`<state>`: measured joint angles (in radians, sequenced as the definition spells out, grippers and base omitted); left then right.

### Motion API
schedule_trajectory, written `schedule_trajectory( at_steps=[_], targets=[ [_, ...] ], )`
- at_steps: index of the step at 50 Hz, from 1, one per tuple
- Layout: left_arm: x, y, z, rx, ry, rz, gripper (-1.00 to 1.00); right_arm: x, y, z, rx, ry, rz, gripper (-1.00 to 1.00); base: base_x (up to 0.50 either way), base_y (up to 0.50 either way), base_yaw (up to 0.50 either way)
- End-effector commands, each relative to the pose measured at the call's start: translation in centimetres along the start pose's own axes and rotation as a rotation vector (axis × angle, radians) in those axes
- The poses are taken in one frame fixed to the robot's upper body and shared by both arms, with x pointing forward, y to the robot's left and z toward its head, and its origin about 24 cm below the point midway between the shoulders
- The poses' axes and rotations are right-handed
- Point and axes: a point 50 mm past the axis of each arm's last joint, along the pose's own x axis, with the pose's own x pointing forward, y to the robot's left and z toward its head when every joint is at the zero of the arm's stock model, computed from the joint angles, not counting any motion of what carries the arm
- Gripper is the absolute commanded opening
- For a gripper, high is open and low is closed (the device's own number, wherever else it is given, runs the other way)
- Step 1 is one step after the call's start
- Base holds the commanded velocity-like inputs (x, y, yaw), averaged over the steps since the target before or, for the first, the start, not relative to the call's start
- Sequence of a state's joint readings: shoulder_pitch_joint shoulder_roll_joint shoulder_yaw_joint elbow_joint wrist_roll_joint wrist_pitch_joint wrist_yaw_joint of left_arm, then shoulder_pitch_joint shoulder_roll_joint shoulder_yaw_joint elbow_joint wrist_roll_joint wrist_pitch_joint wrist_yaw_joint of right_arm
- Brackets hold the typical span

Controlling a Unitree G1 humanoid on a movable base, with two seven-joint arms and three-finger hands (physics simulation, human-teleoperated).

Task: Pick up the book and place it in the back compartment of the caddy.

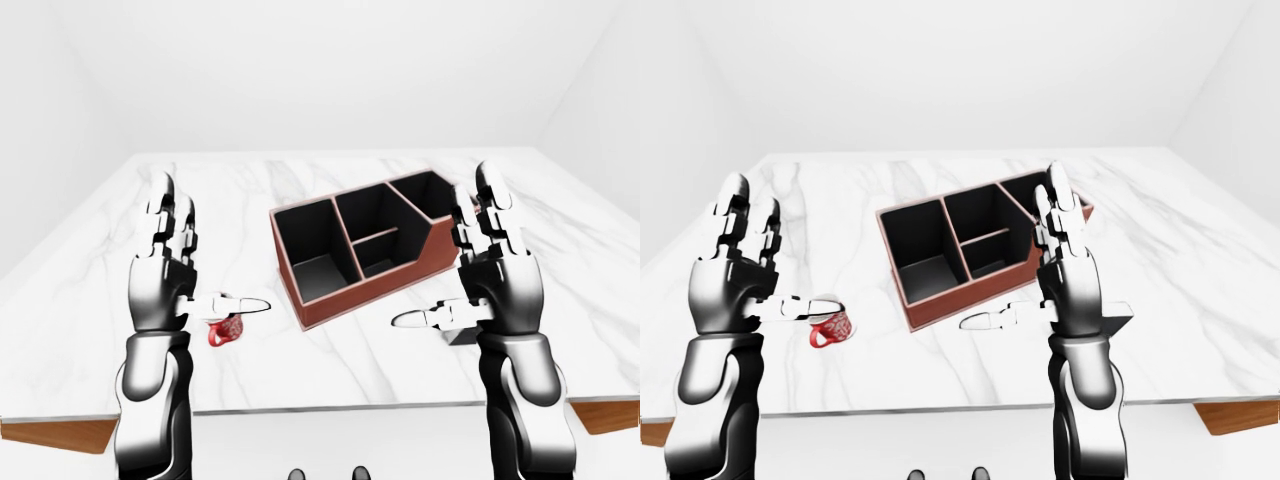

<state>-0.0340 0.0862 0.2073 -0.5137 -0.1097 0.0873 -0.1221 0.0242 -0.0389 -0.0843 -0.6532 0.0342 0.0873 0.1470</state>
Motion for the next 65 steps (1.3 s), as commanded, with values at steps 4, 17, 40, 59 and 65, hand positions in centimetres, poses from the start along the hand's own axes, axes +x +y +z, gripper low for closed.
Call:
schedule_trajectory(
  at_steps=[4,17,40,59,65],
  targets=[
    [0.0,0.0,0.5,-0.002,-0.02,0.0,1.0,0.0,0.0,0.4,0.001,-0.02,-0.001,1.0,0.5,0.0,0.0],
    [-0.1,-0.2,0.4,-0.002,-0.016,-0.005,1.0,0.1,0.4,0.8,-0.02,-0.034,0.008,1.0,0.28,0.0,0.0],
    [-0.2,-0.3,0.7,-0.008,-0.029,-0.008,1.0,0.3,0.0,4.5,-0.371,-0.156,0.122,1.0,0.02,0.0,0.0],
    [-0.2,-0.3,0.6,-0.007,-0.025,-0.009,1.0,0.1,0.0,4.8,-0.479,-0.139,0.162,1.0,0.0,0.0,0.0],
    [-0.3,-0.4,0.6,-0.007,-0.023,-0.011,1.0,0.1,-0.1,4.9,-0.531,-0.126,0.178,1.0,0.0,0.0,0.0]
  ],
)
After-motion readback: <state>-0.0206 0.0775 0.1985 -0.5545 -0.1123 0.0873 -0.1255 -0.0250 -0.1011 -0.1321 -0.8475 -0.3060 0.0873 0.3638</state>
